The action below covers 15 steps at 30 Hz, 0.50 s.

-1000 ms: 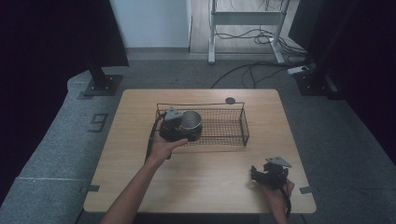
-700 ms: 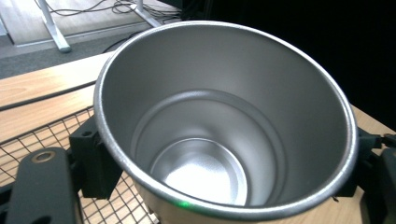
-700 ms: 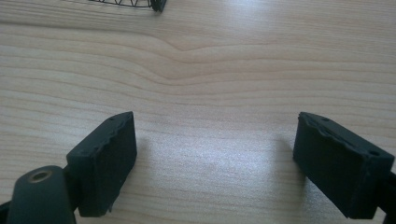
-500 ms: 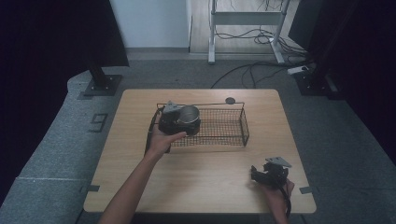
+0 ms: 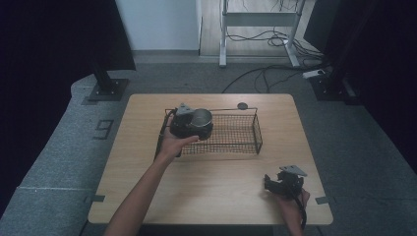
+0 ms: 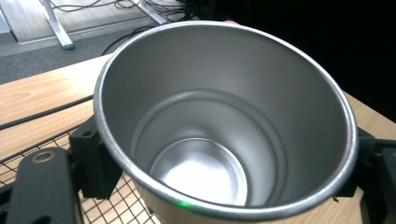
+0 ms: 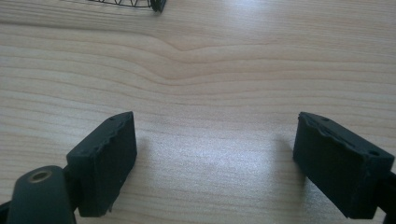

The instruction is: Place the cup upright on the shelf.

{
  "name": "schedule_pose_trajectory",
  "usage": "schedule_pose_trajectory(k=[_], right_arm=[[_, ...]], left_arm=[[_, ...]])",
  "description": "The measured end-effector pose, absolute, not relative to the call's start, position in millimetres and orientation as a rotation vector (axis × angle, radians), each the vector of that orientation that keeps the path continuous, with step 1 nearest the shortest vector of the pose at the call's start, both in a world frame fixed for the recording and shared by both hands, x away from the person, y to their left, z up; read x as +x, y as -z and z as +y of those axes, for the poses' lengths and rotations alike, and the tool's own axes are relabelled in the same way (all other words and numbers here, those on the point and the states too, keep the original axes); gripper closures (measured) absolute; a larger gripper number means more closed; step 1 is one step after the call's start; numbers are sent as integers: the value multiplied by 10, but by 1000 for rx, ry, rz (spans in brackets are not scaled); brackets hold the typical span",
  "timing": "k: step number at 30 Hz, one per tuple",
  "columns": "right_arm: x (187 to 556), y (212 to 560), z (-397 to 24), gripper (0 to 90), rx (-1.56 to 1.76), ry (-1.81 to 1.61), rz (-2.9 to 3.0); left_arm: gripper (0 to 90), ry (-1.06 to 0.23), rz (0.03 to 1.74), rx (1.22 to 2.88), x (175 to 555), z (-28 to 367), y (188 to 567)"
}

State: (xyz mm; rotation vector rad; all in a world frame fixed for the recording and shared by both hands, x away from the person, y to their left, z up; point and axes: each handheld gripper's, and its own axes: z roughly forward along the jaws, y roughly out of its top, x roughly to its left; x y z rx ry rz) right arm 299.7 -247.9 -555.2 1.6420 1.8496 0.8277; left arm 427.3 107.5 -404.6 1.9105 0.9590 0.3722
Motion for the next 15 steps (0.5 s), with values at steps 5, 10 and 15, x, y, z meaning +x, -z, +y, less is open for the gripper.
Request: schedule_pose_trajectory(k=[5, 10, 15], right_arm=[[3000, 5552, -2478, 134, 1645, -827, 1847], [3007, 5551, -2479, 135, 1649, -826, 1846], [3008, 5551, -2479, 135, 1648, -826, 1846]], left_arm=[[179, -372, 978, 1928, 4376, 1052, 4095], [179, -366, 977, 1940, 4451, 1035, 4121], [180, -364, 988, 1944, 4528, 1016, 4168]])
